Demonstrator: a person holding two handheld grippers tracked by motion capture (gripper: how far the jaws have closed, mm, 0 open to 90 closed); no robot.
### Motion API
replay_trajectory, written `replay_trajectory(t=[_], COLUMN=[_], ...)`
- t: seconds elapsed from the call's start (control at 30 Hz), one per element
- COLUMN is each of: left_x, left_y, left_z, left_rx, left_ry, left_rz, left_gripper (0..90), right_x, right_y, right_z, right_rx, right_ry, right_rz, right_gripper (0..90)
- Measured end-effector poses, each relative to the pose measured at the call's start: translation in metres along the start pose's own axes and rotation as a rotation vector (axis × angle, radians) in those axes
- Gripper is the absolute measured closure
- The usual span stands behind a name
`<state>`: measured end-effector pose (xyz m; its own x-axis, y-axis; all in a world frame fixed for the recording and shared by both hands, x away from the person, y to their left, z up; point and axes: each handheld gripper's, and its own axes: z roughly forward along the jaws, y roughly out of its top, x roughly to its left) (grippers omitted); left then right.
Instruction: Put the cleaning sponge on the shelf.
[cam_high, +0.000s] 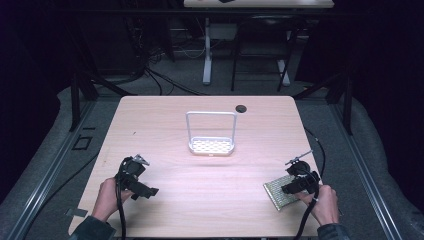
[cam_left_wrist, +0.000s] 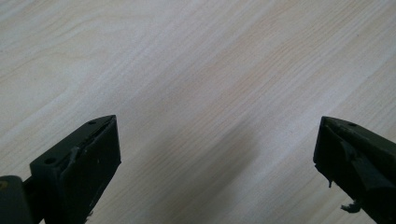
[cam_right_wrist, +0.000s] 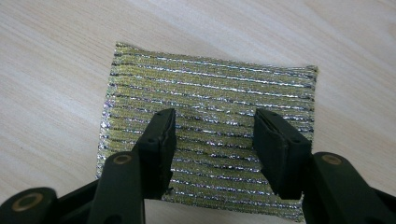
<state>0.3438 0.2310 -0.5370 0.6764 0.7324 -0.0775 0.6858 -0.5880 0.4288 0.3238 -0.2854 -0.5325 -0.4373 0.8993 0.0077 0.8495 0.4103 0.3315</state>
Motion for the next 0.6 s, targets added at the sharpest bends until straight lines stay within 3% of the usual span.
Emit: replay_trajectory(t=[0.27,0.33,0.4,0.43,0.5,0.6], left_x=[-0.0001,0.0,0.0001,0.0001,0.0001,0.0001], left_y=[0.0,-0.0001,-0.0003,-0.0004,-0.0004,-0.0004], left_z=[-0.0003,-0.0004,-0.0004,-0.0005,-0.0005,-0.0004], left_rx=[-0.001,-0.003,-0.004,-0.004,-0.005,-0.004], left_ry=[0.003,0.004,0.004,0.005,0.005,0.004], left_rz=[-0.001,0.0,-0.001,-0.001,-0.002,0.0], left_gripper=[0.7,0.7,0.9,0.9,0.9,0.9], right_x=[0.002,0.0042,0.0083,0.0083,0.0085,0.0056], right_y=[0.0047,0.0053,0.0053,0.0053,0.0045,0.0027], right_z=[0.005,0.0056,0.0067,0.0067,0.0057,0.006], right_rx=[0.045,0.052,0.043,0.043,0.046,0.03], right_ry=[-0.01,-0.022,-0.032,-0.032,-0.043,-0.024], right_rz=[-0.009,-0.015,-0.024,-0.024,-0.013,0.012], right_gripper=[58.2,63.1,73.7,73.7,84.7,88.7])
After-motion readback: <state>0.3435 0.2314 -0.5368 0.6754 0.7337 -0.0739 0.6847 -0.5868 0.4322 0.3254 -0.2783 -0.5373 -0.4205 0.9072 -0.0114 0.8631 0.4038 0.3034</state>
